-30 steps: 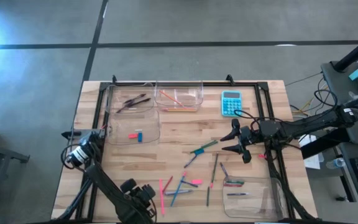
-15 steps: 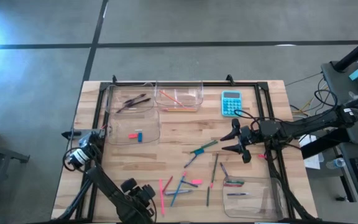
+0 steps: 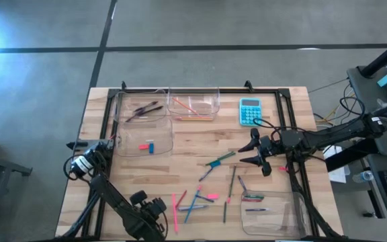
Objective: Sort crayons/erasers/pens/pencils in bins
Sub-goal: Put the orange eraser into the middle left transparent bin
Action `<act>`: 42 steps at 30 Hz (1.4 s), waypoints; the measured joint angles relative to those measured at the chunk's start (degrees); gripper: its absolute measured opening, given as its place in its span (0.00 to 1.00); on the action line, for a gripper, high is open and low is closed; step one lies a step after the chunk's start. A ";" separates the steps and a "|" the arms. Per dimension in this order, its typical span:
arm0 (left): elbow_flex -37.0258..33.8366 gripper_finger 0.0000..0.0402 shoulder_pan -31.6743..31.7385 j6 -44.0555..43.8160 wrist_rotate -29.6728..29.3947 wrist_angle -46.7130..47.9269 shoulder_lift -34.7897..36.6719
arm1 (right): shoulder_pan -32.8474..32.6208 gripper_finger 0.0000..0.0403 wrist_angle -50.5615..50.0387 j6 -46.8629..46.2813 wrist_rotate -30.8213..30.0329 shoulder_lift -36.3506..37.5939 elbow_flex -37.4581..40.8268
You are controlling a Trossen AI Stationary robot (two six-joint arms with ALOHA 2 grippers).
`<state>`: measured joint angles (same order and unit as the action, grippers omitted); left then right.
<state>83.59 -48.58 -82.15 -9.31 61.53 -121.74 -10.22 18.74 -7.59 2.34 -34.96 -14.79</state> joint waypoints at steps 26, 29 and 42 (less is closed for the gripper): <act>-0.84 0.00 5.29 0.07 -37.52 25.21 29.32 | 0.00 0.41 -0.15 0.32 -0.91 -0.07 0.00; -3.49 0.00 9.36 0.24 -37.54 27.77 32.18 | 0.02 0.41 -0.17 0.32 -0.91 -0.07 0.00; -23.79 0.11 20.15 6.51 -32.39 14.84 43.91 | 0.02 0.41 -0.45 0.90 -0.93 -0.07 0.00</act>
<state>59.80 -28.42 -75.64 -41.70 76.37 -77.83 -10.20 18.28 -6.69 1.41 -35.03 -14.79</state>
